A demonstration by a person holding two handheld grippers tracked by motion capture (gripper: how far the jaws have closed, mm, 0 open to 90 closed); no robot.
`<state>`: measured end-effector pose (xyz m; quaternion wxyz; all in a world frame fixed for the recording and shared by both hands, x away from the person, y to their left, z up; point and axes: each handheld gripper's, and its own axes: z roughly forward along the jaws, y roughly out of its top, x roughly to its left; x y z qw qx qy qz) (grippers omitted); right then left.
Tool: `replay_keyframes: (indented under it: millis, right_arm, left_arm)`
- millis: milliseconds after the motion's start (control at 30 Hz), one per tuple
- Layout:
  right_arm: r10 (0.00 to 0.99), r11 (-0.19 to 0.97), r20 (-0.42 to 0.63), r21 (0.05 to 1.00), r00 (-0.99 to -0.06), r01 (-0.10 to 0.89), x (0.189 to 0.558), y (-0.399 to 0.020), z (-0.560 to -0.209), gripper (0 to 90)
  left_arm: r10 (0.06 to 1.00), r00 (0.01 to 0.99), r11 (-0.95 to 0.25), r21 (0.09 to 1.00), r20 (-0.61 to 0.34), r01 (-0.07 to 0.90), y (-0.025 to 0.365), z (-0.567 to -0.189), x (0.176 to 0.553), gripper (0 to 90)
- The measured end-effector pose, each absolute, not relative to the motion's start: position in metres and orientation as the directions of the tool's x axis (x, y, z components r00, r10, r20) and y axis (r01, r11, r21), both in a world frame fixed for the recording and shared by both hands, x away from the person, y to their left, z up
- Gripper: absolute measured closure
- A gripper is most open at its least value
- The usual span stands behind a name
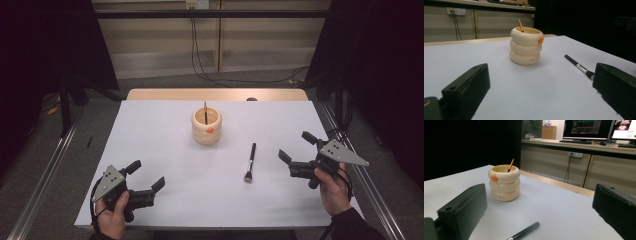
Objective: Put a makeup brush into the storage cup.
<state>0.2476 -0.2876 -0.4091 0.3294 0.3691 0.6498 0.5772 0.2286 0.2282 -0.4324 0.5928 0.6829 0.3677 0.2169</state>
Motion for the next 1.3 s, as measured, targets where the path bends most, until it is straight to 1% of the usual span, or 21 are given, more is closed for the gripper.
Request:
replay_keyframes:
  millis: [133, 167, 433, 500, 700, 1000, 1167, 1300]
  right_arm:
    - [0.847, 0.068, -0.009, 0.994, -0.532, 0.091, 0.259, -0.279, -0.406, 0.0]
    - [0.842, 0.068, -0.009, 0.994, -0.540, 0.089, 0.261, -0.277, -0.406, 0.0]
    - [0.824, 0.081, -0.028, 0.994, -0.565, 0.068, 0.282, -0.262, -0.399, 0.0]
    - [0.826, 0.076, -0.032, 0.996, -0.563, 0.055, 0.286, -0.259, -0.397, 0.0]
    - [0.828, 0.087, -0.037, 0.994, -0.560, 0.062, 0.300, -0.254, -0.389, 0.0]
    - [0.831, 0.152, -0.087, 0.986, -0.549, 0.075, 0.320, -0.248, -0.382, 1.3]
    - [0.841, 0.152, -0.077, 0.984, -0.535, 0.097, 0.333, -0.243, -0.380, 4.9]
    - [0.848, 0.144, -0.064, 0.983, -0.527, 0.113, 0.343, -0.240, -0.380, 5.9]
  left_arm:
    - [0.762, 0.632, -0.022, 0.971, -0.138, 0.239, 0.233, -0.433, 0.230, 1.3]
    - [0.758, 0.634, -0.009, 0.969, -0.154, 0.246, 0.233, -0.433, 0.231, 1.3]
    - [0.761, 0.634, -0.020, 0.972, -0.138, 0.236, 0.233, -0.432, 0.231, 1.2]
    - [0.762, 0.634, -0.027, 0.972, -0.132, 0.235, 0.233, -0.432, 0.230, 1.2]
    - [0.757, 0.638, -0.015, 0.972, -0.143, 0.236, 0.232, -0.432, 0.231, 1.2]
    - [0.756, 0.640, -0.027, 0.972, -0.134, 0.235, 0.232, -0.433, 0.231, 1.2]
    - [0.754, 0.643, -0.025, 0.972, -0.136, 0.235, 0.232, -0.433, 0.231, 1.2]
    - [0.754, 0.644, -0.028, 0.972, -0.132, 0.233, 0.233, -0.433, 0.231, 1.2]
